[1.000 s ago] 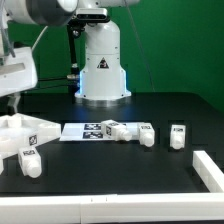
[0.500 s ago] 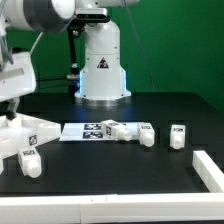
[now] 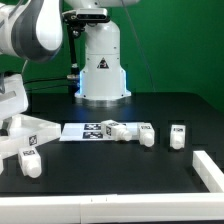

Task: Assemble square table

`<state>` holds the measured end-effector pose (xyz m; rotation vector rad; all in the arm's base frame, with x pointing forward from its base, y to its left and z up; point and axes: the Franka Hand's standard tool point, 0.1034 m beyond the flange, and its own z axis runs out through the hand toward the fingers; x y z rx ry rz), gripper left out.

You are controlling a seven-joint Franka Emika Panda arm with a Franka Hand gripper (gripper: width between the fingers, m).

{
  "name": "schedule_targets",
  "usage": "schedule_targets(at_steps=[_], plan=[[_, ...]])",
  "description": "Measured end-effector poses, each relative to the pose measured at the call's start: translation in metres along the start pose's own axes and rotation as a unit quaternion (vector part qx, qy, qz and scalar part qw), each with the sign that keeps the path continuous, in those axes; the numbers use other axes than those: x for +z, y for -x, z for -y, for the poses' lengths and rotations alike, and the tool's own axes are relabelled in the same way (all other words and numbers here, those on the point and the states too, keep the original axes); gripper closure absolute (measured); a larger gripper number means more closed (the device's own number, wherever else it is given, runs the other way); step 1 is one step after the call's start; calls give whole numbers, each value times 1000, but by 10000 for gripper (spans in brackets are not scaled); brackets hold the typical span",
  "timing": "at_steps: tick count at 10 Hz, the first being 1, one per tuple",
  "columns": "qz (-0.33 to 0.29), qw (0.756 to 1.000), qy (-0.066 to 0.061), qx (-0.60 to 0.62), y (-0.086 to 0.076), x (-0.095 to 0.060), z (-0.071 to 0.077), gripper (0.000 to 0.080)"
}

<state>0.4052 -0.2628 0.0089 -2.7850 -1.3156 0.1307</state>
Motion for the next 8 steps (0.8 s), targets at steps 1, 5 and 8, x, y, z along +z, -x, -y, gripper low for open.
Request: schedule_targets(at_steps=[1,5,8], plan=[[0,1000,0,0,0,0,0,245],[0,1000,0,0,0,0,0,731],[0,993,-31,116,-19,-25,5,744]])
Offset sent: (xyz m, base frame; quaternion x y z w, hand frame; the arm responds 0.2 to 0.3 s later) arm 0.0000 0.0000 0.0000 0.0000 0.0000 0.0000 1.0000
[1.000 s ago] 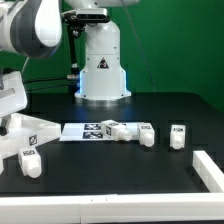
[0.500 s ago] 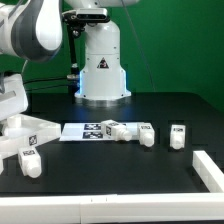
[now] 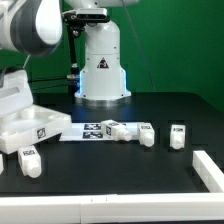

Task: Assemble square table

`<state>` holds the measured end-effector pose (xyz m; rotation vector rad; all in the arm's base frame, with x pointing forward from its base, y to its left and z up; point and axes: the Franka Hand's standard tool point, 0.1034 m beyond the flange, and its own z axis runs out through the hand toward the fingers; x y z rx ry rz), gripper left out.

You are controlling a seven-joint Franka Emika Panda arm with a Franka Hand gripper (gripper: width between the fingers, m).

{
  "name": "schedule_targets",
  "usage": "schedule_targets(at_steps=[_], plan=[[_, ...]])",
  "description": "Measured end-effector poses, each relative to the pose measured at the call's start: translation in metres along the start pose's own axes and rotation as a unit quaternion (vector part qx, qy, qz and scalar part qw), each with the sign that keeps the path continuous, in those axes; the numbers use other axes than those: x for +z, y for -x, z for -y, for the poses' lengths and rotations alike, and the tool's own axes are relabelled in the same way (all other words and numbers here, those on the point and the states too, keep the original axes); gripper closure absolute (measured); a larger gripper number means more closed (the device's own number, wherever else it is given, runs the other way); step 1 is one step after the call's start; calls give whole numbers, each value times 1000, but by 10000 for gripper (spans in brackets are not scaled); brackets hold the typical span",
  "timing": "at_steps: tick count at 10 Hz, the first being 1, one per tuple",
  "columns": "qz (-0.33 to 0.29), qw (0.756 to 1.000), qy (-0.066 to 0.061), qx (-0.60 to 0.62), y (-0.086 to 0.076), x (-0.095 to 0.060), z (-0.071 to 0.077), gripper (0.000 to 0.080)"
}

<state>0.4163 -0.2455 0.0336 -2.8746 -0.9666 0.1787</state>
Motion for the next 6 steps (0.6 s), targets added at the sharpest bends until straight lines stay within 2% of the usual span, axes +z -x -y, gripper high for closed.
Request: schedule_targets(at_steps=[1,2,3,4,6], plan=[[3,999,-5,34,-12,-14,4,744],[5,997,-3,74,-27,-27,8,744],[8,991,1,130,-50,-35,16,744],[9,986,8,164,-82,-37,23,744],[10,979,20,201,-133,-37,23,744]])
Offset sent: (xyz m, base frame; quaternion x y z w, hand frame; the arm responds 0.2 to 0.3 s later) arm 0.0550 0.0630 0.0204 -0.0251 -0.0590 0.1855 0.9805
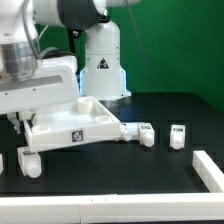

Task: Assemble square table

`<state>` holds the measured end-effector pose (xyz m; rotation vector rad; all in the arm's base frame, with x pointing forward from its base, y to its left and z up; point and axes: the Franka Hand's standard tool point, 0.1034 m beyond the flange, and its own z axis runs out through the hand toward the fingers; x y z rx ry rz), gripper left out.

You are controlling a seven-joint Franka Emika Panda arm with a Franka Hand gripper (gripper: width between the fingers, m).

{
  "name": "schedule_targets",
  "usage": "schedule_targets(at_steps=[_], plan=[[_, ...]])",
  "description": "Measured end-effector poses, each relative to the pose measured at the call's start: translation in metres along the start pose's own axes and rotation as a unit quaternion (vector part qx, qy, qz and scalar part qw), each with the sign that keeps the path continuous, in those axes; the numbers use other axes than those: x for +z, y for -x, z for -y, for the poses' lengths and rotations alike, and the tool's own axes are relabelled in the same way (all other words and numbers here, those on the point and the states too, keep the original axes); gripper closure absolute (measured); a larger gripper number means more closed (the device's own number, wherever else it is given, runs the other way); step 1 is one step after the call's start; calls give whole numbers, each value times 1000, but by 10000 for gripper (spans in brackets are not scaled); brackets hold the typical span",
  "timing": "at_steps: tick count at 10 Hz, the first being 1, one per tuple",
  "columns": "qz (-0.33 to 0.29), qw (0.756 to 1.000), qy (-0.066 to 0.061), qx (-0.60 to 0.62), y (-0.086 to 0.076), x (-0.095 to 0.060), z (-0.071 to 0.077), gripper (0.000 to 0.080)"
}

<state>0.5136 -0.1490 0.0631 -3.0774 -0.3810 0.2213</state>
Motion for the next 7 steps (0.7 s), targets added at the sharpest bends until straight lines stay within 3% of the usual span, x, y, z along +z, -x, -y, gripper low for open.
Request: schedule_targets(at_steps=[1,2,5,6,7], plan=[[-4,1000,6,-7,-14,0,7,744],[1,1000,5,-9,-7,7,8,744],[4,1000,4,-7,-4,10,8,744],[9,1000,1,18,-7,10,12,744],[14,998,-1,59,-21,9,24,744]])
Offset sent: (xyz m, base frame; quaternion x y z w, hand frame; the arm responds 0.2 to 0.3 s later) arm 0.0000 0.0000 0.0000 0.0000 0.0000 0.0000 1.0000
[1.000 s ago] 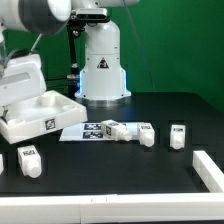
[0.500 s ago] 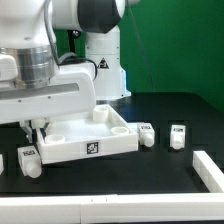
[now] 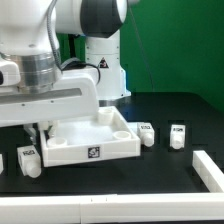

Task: Assemble square table

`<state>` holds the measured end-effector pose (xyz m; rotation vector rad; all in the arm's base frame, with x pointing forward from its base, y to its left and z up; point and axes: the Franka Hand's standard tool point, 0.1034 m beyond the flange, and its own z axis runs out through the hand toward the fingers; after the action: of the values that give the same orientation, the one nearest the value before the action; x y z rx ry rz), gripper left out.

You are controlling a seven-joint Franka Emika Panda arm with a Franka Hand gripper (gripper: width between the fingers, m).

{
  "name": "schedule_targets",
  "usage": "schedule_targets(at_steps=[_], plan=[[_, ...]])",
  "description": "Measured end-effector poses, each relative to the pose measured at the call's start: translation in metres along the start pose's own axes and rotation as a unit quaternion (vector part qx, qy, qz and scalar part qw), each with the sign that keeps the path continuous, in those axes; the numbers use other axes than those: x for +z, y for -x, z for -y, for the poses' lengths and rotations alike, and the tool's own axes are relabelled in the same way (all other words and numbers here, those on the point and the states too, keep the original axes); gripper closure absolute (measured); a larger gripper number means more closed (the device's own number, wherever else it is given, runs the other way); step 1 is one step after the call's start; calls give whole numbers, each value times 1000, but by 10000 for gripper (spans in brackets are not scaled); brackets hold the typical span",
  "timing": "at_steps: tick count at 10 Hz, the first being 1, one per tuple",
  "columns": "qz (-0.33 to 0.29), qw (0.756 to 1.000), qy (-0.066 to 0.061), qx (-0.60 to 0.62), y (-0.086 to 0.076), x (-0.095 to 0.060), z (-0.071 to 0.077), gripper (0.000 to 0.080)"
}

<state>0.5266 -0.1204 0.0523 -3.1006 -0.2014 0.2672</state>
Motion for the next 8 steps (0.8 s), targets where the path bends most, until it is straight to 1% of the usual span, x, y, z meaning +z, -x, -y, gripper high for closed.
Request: schedule_targets(at_steps=[1,2,3,4,5,8], plan=[[-3,1000,2,23,-18,0,14,744],[-6,998,7,62,-38,4,28,744],[-13,996,10,90,-60,6,45,744],[-15,993,11,113,-72,4,56,744],[-13,990,11,140,-72,5,63,744],[-10,992,11,126,-70,8,63,744]])
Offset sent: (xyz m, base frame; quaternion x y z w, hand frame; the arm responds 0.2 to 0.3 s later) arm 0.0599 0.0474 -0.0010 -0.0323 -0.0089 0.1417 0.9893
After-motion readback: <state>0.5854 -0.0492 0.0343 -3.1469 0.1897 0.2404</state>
